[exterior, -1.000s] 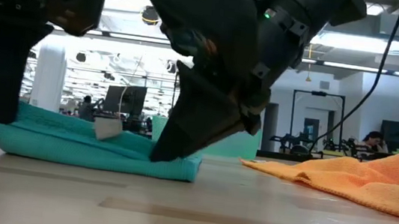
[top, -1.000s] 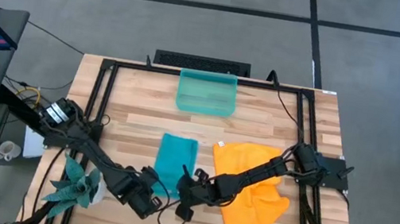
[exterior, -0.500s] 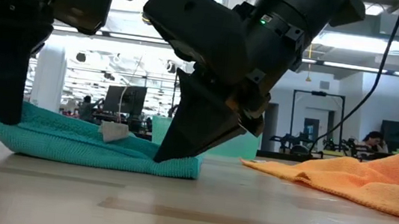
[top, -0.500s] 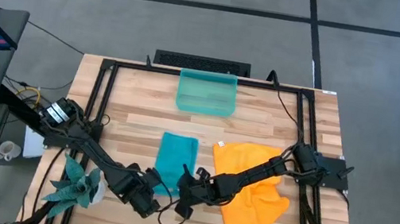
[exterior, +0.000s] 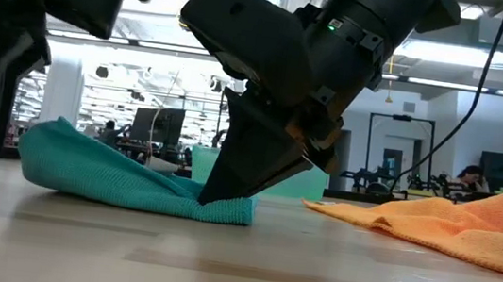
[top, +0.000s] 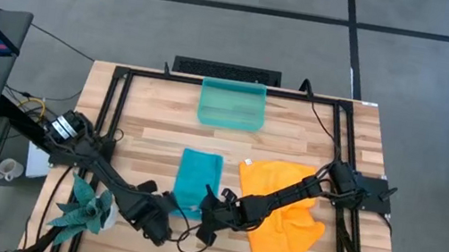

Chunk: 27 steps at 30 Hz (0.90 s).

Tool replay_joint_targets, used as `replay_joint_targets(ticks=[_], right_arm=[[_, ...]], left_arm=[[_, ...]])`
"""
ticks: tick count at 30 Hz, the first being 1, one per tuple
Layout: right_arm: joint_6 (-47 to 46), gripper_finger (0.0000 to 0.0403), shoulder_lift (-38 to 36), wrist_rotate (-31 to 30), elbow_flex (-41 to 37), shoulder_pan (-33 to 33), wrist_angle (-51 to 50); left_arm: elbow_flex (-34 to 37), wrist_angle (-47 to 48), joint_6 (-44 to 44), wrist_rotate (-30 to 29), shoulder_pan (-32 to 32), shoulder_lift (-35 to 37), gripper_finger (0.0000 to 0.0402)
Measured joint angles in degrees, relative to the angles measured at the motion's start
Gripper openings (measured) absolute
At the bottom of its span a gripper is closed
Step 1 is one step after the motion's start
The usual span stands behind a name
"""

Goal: Roll microfiber towels into tight, uniform cylinder then place into a basket
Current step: Roll the blue microfiber cloth

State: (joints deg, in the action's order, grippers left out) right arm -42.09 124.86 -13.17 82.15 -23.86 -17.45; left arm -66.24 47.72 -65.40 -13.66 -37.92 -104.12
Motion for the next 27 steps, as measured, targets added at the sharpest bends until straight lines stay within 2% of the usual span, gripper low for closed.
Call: replay_joint_targets(ticks=[5,7,11,13,20,24,27], right_arm=[[0.02,0.0006,0.04,-0.02,-0.02,0.00,0.04],[0.02,0.0006,0.04,-0.02,-0.02,0.00,0.04],[0.02,0.0006,0.04,0.00,-0.02,0.00,0.07],[0.01,0.0006,0.04,0.00,-0.02,0.00,0.10],[0.01,0.0006,0.04,0.02,-0.04,0.00,0.11],[0.07,0.0006,0.04,0.04,-0.04,0.00,0.13],[0.04,0.0006,0.04,0.04,-0.04,0.00,0.13]], left_arm=[[0.00,0.08,-0.02,-6.46,-4.45,2.52,0.0109],[0.00,-0.29,-0.13,-12.13,-7.02,3.83,0.0103],[-0.11,-3.51,1.35,-27.13,-11.70,4.86,0.0092],[0.25,-5.02,1.25,-31.39,-12.50,4.79,0.0086],[7.39,-20.14,6.12,-31.34,-9.80,4.68,0.0064],[10.13,-26.30,9.25,-28.49,-7.80,4.68,0.0054],[11.40,-27.38,10.12,-27.24,-6.37,4.64,0.0048]])
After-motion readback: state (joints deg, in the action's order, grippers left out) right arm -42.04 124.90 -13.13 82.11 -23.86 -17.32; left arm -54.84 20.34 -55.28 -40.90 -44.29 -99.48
